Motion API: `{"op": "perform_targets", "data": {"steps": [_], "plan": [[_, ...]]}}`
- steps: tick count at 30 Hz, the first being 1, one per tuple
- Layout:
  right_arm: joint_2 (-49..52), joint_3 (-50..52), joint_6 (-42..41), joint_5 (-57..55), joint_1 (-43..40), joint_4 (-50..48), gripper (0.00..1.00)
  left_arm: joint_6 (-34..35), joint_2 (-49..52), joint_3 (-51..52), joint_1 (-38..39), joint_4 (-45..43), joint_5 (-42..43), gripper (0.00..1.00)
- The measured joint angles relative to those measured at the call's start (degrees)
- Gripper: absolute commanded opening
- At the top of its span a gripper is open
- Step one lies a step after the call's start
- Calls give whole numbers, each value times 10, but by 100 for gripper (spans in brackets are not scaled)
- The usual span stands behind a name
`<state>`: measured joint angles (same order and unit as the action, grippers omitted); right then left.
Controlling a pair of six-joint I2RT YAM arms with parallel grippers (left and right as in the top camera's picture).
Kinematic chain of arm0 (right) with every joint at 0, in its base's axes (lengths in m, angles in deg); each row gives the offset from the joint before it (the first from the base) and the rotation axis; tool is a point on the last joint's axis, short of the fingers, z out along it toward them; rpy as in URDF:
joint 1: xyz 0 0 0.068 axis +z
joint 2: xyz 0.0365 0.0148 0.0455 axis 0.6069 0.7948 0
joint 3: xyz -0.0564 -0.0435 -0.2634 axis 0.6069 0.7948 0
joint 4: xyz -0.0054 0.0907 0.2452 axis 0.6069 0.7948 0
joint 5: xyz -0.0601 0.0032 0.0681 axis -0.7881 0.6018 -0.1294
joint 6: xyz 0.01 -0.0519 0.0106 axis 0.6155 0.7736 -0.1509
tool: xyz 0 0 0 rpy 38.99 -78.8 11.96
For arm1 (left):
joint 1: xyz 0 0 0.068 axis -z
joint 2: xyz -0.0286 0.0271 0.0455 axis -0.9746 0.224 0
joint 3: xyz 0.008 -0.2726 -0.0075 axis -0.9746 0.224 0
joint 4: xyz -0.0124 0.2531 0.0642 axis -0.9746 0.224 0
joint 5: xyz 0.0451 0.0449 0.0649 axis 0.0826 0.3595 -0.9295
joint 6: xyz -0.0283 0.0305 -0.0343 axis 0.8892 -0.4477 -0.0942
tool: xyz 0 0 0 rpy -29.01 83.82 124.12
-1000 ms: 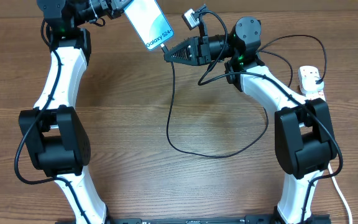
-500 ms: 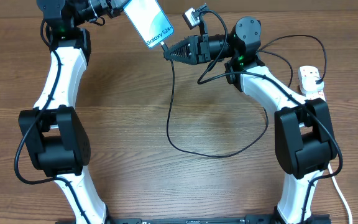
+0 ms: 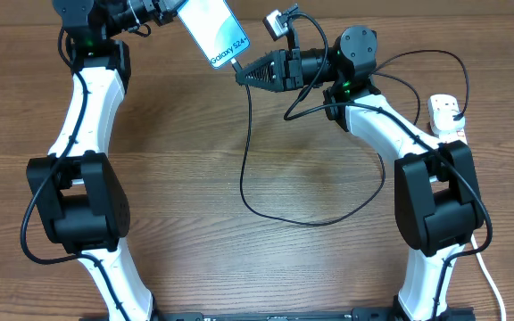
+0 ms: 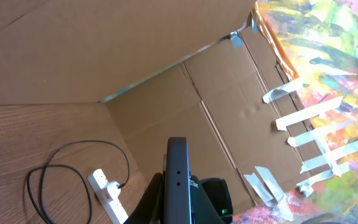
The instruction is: Plug charger to phone and switch on socket
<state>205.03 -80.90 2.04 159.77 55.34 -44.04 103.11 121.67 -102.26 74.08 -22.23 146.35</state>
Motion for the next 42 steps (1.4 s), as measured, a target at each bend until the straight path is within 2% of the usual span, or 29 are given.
{"op": "perform_targets", "data": {"steps": [26,42], "plan": [[0,0,-2,-8,-18,-1,4,1,0,0,0,0,-11,4],[0,0,-2,-14,-18,-2,4,0,0,0,27,0,-12,4]]}}
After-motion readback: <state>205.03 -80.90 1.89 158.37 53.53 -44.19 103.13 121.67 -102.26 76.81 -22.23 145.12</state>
